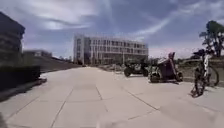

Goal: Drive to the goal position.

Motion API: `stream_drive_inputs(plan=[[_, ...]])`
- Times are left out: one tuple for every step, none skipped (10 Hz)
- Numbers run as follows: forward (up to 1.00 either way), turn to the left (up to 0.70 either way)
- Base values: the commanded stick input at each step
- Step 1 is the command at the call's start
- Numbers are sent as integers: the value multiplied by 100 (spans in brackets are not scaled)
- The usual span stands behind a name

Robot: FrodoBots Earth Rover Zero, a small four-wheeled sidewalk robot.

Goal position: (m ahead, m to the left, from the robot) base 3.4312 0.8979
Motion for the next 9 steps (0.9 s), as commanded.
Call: stream_drive_inputs(plan=[[60, 1], [60, 0], [60, 0], [60, 0], [60, 0], [60, 2], [60, 12], [60, 15], [60, 15]])
